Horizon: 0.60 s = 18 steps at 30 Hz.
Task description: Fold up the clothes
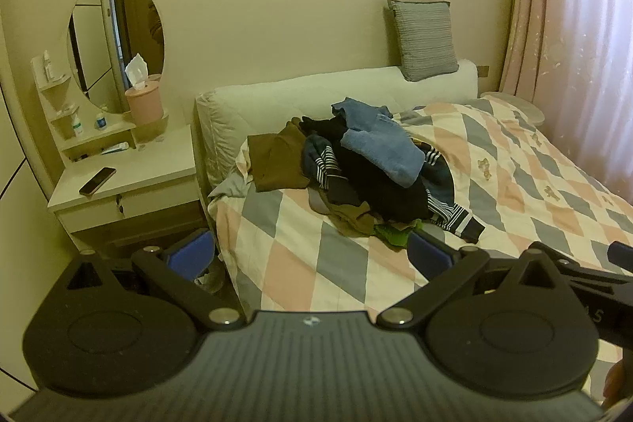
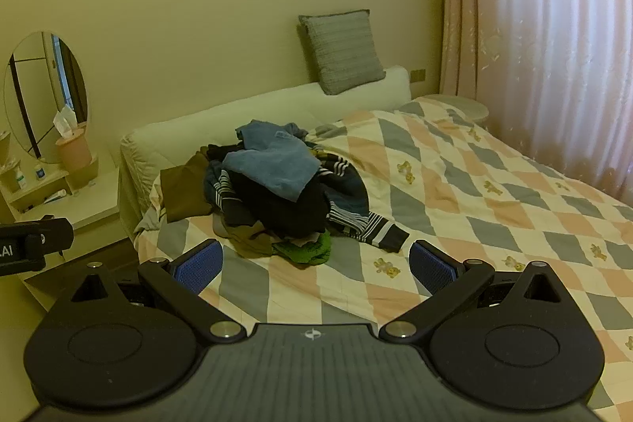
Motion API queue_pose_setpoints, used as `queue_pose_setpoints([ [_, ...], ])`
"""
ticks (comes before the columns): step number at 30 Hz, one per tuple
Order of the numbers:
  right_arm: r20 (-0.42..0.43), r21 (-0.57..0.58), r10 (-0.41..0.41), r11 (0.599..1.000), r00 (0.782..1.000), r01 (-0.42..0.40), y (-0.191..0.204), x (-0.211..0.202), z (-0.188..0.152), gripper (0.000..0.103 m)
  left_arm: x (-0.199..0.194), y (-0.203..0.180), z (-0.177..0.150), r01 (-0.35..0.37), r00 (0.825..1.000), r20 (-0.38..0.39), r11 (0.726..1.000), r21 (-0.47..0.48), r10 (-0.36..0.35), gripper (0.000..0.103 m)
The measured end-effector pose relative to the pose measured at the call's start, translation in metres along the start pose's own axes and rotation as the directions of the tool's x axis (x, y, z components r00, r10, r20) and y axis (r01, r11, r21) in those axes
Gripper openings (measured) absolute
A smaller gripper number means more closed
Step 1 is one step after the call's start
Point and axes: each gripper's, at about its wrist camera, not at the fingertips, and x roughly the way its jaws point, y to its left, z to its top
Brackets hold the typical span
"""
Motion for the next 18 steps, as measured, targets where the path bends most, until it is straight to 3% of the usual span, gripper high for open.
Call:
queue_pose_setpoints([
  [5, 0.000, 0.000, -0.004, 1.000, 1.000, 0.004, 0.001, 0.003, -0.001, 0.103, 0.002, 0.006, 0.003, 0.008, 1.000, -0.004, 1.000, -0.010, -0.008, 0.102],
  [11, 0.005, -0.004, -0.009, 1.000, 1.000, 0.009, 0.014, 0.008, -0.009, 0.103, 0.007, 0.014, -0.017, 0.009, 1.000, -0.009, 1.000, -0.015, -0.009, 0.102],
  [18, 0.008, -0.025, -0.006, 1.000, 1.000, 0.006, 0.004, 0.002, -0.003, 0.103, 0.013, 0.017, -0.035, -0.005, 1.000, -0.030, 0.999, -0.035, 0.004, 0.102],
])
